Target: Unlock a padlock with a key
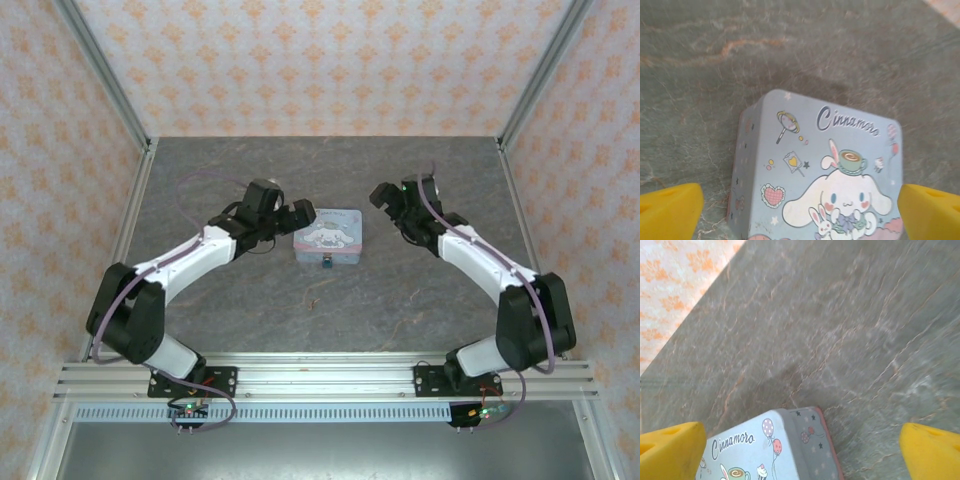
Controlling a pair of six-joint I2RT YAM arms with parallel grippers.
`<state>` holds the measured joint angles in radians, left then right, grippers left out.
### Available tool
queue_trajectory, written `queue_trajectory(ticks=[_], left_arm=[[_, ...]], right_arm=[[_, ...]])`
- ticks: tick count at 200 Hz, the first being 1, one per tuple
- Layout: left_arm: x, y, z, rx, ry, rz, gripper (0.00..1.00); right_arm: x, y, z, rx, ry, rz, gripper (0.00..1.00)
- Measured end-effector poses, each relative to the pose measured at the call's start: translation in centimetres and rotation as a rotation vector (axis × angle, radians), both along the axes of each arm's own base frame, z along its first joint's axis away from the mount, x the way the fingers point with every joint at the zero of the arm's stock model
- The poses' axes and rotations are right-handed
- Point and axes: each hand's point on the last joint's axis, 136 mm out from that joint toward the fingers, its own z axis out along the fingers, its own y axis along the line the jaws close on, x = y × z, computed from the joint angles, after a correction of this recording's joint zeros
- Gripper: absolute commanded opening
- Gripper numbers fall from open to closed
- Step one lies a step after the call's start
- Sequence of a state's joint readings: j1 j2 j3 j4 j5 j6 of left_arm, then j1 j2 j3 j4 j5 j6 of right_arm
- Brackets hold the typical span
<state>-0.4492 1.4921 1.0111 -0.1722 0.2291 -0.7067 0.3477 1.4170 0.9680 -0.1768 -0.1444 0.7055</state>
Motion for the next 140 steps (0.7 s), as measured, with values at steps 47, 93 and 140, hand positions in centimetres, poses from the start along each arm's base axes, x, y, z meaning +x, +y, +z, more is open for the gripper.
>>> queue_trajectory(ticks=[47,93,140], left_arm=[[-2.9,1.7,1.0,-0.012,-0.008,0.024,1.00],[-5.8,3.3,-0.6,-0.009,0.059,0.063,1.00],[-6.6,4.3,-1.8,0.021,0.104,0.095,1.00]], right_arm=[[-2.1,-0.6,1.7,0.012,-0.055,0.088,0.75],[-6.1,6.0,-0.5,0.077,0.041,0.330,0.65],[-13.2,13.9,-4.5,0.006,0.167,0.604,0.64]])
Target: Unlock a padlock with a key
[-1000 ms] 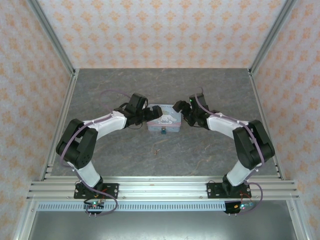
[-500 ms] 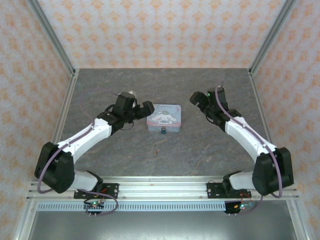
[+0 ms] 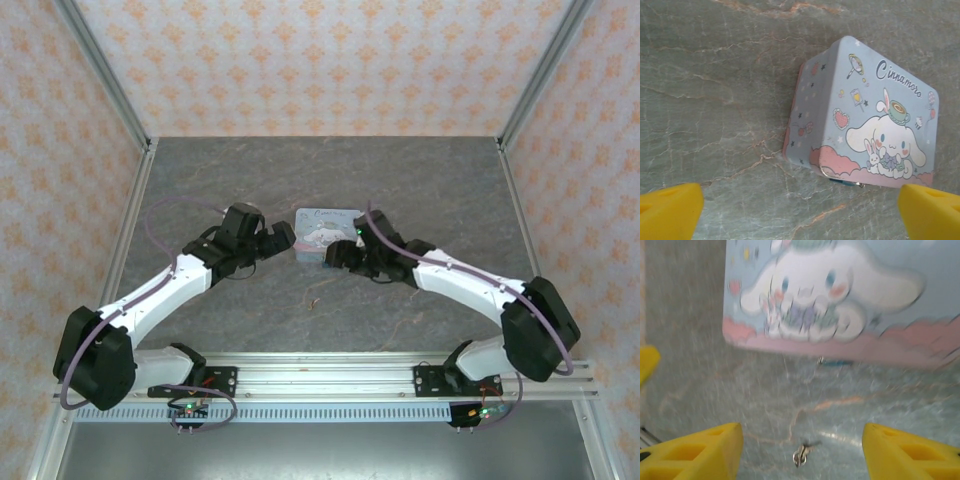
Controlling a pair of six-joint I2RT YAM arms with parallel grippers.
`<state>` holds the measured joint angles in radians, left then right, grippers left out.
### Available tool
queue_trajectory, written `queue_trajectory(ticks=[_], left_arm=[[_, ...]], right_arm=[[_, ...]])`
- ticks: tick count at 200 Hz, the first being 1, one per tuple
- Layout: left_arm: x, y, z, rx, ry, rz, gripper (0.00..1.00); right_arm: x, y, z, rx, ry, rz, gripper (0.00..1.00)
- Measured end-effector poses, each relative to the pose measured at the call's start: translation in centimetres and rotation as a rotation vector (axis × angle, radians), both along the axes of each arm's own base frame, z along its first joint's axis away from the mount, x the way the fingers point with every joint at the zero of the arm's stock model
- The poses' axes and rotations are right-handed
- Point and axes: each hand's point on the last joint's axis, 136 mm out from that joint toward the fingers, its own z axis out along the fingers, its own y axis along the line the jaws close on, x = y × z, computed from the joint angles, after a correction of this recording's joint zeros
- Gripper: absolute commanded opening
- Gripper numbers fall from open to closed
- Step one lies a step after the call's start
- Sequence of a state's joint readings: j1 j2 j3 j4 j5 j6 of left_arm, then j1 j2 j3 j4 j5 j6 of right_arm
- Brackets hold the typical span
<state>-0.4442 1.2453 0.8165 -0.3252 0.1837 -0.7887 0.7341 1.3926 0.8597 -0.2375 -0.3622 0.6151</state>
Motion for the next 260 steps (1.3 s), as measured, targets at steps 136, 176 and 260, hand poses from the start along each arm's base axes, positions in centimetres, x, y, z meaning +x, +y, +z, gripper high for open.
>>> queue_trajectory(ticks=[136,176,260], left_arm=[[3.3,5.6,-2.2,0.007,0.114,0.127,1.00],[3.5,6.1,-2.8,-0.005,0.137,0.129,1.00],[3.5,6.2,-2.7,-0.018,0.139,0.121,1.00]], right_arm=[[-4.1,7.4,-3.3,-0.290,-0.053,0.321,0.58],[-5.2,7.7,-6.2,-0.407,-0.030,0.408,0.54],[-5.6,7.1,-8.5,-0.532,-0.017,0.489,0.50]])
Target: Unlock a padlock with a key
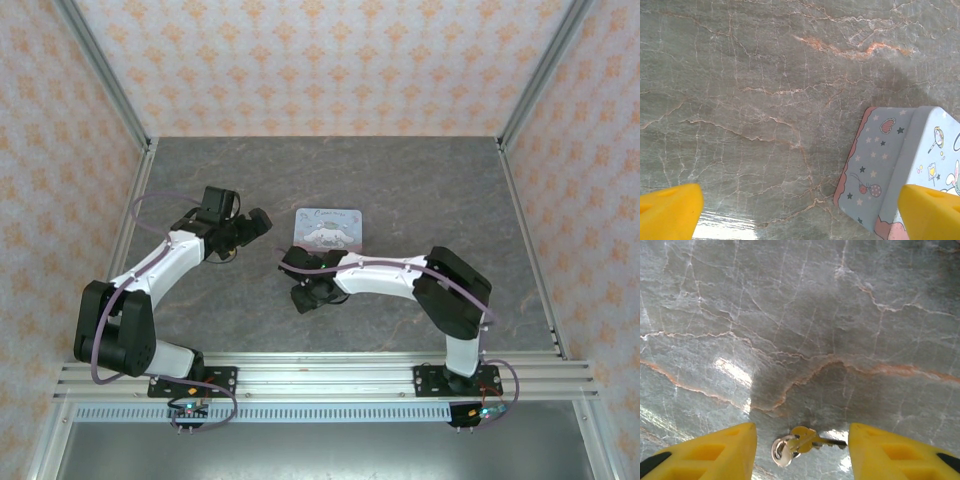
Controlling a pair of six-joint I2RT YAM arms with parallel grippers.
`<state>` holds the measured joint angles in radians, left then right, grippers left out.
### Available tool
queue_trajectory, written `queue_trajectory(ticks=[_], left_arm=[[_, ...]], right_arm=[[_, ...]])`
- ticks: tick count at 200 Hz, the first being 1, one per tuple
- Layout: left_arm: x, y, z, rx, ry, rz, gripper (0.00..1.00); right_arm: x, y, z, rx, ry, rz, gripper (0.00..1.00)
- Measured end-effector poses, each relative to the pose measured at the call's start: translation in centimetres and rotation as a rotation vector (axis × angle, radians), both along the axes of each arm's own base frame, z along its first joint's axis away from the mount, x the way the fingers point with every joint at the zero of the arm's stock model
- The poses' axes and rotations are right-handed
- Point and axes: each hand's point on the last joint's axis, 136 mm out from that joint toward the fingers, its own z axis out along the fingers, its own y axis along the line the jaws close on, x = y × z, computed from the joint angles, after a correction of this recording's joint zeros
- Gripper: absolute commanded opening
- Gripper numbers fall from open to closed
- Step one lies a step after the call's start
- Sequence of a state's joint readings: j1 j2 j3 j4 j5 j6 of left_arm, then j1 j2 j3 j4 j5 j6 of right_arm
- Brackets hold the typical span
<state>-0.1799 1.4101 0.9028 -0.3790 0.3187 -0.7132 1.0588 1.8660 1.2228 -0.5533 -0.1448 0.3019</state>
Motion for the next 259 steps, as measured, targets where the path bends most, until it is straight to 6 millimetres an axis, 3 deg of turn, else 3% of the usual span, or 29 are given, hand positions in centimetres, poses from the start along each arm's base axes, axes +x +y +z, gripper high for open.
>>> queue_trajectory(ticks=[155,204,259], left_arm=[[0.0,-0.1,0.0,-0.015,0.003,-0.004,1.00],[-0.1,-0.4,0.1,-0.030,0.005,-0.010,1.00],[-0.1,-1.0,0.2,-0.060,0.004,-0.024,1.00]], right_arm=[[-0.5,-0.5,-1.2,-0.034,-0.005,-0.011,0.17],[-0.4,-0.7,-1.1,-0.016,-0.020,-0.033,0.00],[-0.5,-1.5,-0.7,-0.004,-0.035,-0.055,0.00]])
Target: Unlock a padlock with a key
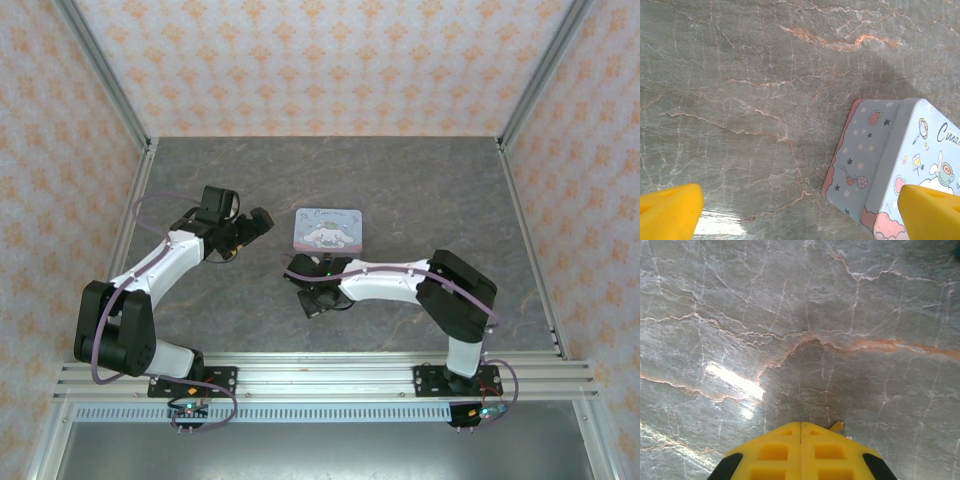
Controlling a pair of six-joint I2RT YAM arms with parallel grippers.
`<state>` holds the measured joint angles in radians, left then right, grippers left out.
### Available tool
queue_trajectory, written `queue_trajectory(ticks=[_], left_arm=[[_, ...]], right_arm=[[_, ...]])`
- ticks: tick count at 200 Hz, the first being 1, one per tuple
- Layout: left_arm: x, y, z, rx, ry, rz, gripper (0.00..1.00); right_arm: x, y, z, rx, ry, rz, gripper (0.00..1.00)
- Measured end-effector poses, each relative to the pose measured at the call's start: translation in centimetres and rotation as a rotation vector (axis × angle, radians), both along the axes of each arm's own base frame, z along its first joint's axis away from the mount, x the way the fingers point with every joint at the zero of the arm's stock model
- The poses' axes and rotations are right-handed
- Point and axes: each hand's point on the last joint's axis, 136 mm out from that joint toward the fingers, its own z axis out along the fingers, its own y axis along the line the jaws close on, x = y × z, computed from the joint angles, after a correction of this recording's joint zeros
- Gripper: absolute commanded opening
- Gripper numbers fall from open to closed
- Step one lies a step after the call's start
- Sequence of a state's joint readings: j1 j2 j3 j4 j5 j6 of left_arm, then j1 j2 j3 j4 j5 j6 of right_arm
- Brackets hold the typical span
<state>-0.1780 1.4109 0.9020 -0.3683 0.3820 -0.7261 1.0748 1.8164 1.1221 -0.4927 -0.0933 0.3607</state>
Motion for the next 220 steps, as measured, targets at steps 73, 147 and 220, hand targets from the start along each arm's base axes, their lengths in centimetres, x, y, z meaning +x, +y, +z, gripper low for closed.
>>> queue_trajectory(ticks=[73,147,220], left_arm=[[-0.7,-4.0,-1.6,-0.021,0.039,-0.084,1.00],[-0.5,-7.9,-0.6,-0.149,0.015,-0.069,1.00],[-0.7,-9.4,-0.2,-0.304,0.028,0.027,1.00]], right_arm=[[1.5,-2.4,2.2,0.090,-0.038,-0.120,0.00],[3.5,-3.4,6.9,0.264,-0.088,-0.241,0.00],[6.4,-4.3,11.8,0.465,-0.111,-0.374,0.00]])
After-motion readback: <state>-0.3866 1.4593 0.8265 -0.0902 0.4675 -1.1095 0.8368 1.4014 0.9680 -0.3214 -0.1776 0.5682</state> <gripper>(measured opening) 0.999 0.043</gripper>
